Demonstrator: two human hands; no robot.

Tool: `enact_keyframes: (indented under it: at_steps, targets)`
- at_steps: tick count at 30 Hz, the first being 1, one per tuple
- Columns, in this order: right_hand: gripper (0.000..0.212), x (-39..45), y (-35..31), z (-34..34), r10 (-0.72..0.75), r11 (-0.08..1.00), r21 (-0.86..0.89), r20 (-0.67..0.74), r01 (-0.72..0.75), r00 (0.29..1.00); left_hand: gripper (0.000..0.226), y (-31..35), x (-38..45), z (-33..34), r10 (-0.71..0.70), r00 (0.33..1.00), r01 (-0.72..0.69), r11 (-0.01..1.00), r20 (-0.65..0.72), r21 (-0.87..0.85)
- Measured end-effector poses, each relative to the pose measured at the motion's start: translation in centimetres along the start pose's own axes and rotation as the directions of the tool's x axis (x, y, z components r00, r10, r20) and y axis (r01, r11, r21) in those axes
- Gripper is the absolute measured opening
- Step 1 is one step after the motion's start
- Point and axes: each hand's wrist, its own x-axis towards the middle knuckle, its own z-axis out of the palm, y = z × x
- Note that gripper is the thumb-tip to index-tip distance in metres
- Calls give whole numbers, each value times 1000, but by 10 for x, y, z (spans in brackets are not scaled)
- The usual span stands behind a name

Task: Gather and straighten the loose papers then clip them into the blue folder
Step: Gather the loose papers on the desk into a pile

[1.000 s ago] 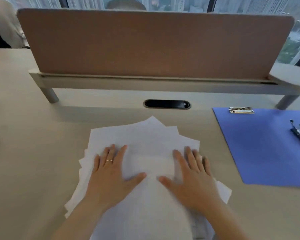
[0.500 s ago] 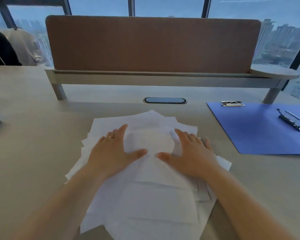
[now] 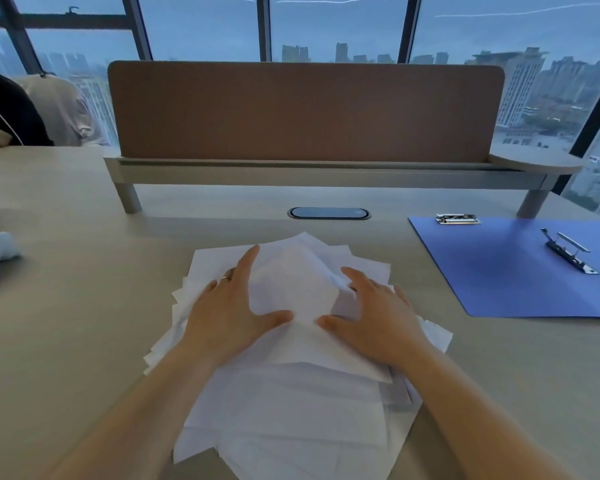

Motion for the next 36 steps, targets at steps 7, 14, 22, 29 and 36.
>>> enact_keyframes:
  at_steps: [7, 14, 22, 29, 36]
  targets:
    - [84, 0, -2, -3, -42, 999, 24, 18, 42, 999, 122, 0, -1, -3, 26, 1000, -27, 986, -8, -165]
    - [88, 3, 1, -8, -2, 998, 66, 20, 1, 1000, 125, 6, -7, -1, 125, 989, -102, 960, 72, -261]
    - [98, 3, 2, -15, 88, 966, 246, -28, -78, 996, 122, 3, -8, -4, 213, 972, -184, 955, 104, -233]
    - [36, 5, 5, -30, 136, 856, 503, 8, -122, 991, 74, -18, -10, -16, 35, 988, -64, 980, -153, -190]
    - [26, 1, 4, -31, 294, 478, 853, 70, -210, 953, 66, -22, -5, -18, -202, 956, 89, 890, -212, -447]
